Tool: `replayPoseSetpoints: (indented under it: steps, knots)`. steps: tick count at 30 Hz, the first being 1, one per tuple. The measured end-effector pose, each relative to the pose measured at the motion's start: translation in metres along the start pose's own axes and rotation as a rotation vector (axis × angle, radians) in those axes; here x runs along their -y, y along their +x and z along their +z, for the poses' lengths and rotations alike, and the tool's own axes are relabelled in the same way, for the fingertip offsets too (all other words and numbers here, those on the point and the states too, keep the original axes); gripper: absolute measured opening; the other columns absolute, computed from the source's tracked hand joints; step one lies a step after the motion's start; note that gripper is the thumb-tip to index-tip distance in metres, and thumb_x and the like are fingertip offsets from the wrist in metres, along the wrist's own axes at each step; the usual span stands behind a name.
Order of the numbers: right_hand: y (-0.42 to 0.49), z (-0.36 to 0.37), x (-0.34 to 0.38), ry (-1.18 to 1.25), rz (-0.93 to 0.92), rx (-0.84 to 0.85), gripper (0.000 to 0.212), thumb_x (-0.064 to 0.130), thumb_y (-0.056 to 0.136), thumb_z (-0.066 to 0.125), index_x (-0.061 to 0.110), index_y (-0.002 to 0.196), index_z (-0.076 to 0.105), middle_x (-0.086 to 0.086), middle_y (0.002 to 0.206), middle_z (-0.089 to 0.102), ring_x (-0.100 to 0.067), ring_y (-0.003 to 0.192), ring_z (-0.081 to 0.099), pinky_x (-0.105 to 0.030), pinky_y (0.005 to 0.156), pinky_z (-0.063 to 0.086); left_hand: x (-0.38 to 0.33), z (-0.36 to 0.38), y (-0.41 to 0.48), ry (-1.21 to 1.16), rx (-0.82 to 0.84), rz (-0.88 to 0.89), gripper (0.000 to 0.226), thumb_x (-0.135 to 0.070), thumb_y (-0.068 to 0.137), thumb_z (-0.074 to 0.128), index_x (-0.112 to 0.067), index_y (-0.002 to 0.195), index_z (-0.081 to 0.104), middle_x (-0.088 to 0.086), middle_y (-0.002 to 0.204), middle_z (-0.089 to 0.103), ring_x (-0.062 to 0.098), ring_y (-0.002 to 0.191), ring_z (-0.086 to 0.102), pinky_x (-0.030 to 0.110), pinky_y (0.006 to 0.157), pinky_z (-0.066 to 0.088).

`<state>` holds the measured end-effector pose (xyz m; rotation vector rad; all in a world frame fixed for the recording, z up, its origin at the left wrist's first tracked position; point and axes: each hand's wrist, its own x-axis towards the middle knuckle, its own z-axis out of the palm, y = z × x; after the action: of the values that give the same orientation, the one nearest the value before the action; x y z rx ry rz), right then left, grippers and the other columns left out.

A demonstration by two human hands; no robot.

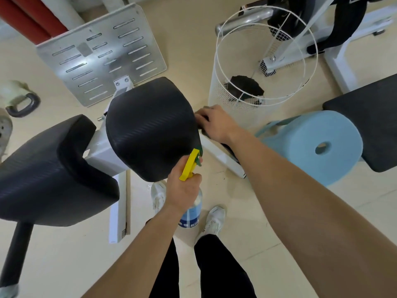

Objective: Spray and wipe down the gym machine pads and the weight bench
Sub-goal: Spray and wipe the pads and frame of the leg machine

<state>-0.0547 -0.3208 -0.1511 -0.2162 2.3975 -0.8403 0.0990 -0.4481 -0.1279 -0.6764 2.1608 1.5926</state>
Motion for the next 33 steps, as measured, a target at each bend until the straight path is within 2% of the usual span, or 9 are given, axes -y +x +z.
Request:
replayPoseSetpoints:
  steps: [5,12,18,21,24,26,28,30,33]
  knots:
    - [-0.036,-0.013,-0.015,-0.101,-0.039,-0.094,0.012,0.024,0.091,0.063,0.023,0.099,0.072,0.002,0.094,0.066,-0.021,0.089,0.063,-0.031,0.077,0.049,-0.005,0.002,0.003,-0.004,0.061,0.019,0.041,0.004,0.079,0.054,-0.029,0.099,0.069,0.004,0.073,0.055,0.013,0.062,0.043,0.030,0.062,0.044]
    - [-0.099,-0.029,-0.010,-0.143,0.047,-0.119,0.007,0.031,0.080,0.073,0.027,0.085,0.076,0.007,0.087,0.073,-0.015,0.082,0.067,-0.030,0.076,0.055,-0.017,0.001,0.008,-0.044,0.107,0.042,0.043,0.002,0.077,0.053,-0.032,0.098,0.069,0.015,0.088,0.061,0.019,0.068,0.046,0.034,0.065,0.045]
    - [-0.091,-0.076,0.011,-0.347,0.147,0.265,0.011,0.019,0.082,0.069,0.023,0.085,0.077,0.009,0.081,0.073,-0.011,0.079,0.067,-0.025,0.070,0.054,-0.021,-0.009,0.009,-0.042,0.126,0.051,0.041,0.001,0.078,0.053,-0.031,0.099,0.068,0.014,0.086,0.059,0.020,0.069,0.046,0.032,0.065,0.044]
    - [-0.069,-0.077,0.002,-0.192,0.119,0.175,0.022,0.014,0.087,0.063,0.024,0.103,0.075,0.016,0.089,0.066,-0.007,0.084,0.063,-0.028,0.080,0.054,-0.019,-0.015,0.009,-0.040,0.112,0.056,0.044,0.008,0.080,0.054,-0.030,0.097,0.068,0.005,0.076,0.055,0.014,0.065,0.044,0.024,0.061,0.043]
    - [-0.054,-0.034,-0.012,0.003,0.092,0.162,0.053,0.017,0.099,0.052,0.026,0.149,0.040,-0.001,0.121,0.053,-0.024,0.104,0.059,-0.035,0.092,0.050,-0.018,-0.017,0.007,-0.017,0.107,0.048,0.042,0.007,0.083,0.055,-0.031,0.097,0.067,-0.006,0.066,0.049,0.010,0.059,0.041,0.015,0.057,0.040]
    - [-0.040,-0.016,-0.023,-0.024,0.117,0.118,0.061,0.022,0.101,0.047,0.024,0.157,0.023,-0.014,0.140,0.043,-0.032,0.124,0.048,-0.039,0.107,0.039,-0.016,-0.018,0.006,-0.012,0.114,0.043,0.041,0.004,0.083,0.055,-0.031,0.099,0.068,-0.002,0.068,0.054,0.013,0.059,0.043,0.019,0.058,0.043]
    - [-0.020,-0.012,-0.028,0.042,0.098,-0.013,0.060,0.019,0.100,0.049,0.020,0.156,0.027,-0.016,0.141,0.045,-0.029,0.129,0.044,-0.035,0.110,0.033,-0.015,-0.016,0.005,-0.019,0.128,0.057,0.039,-0.001,0.080,0.054,-0.030,0.102,0.068,0.011,0.085,0.063,0.028,0.067,0.051,0.030,0.063,0.049]
    - [0.000,-0.013,-0.025,0.149,0.101,-0.122,0.052,0.024,0.100,0.050,0.020,0.151,0.038,-0.014,0.131,0.054,-0.026,0.118,0.054,-0.035,0.106,0.040,-0.013,-0.014,0.004,-0.018,0.137,0.067,0.040,-0.001,0.079,0.054,-0.028,0.104,0.068,0.017,0.096,0.065,0.032,0.072,0.055,0.035,0.065,0.051]
    - [0.011,-0.004,-0.018,0.363,0.210,0.019,0.040,0.044,0.099,0.052,0.016,0.127,0.057,-0.011,0.089,0.069,-0.028,0.076,0.070,-0.040,0.076,0.056,-0.012,-0.009,0.003,0.002,0.141,0.052,0.041,0.005,0.083,0.055,-0.026,0.104,0.068,0.018,0.094,0.064,0.016,0.059,0.046,0.028,0.058,0.047]
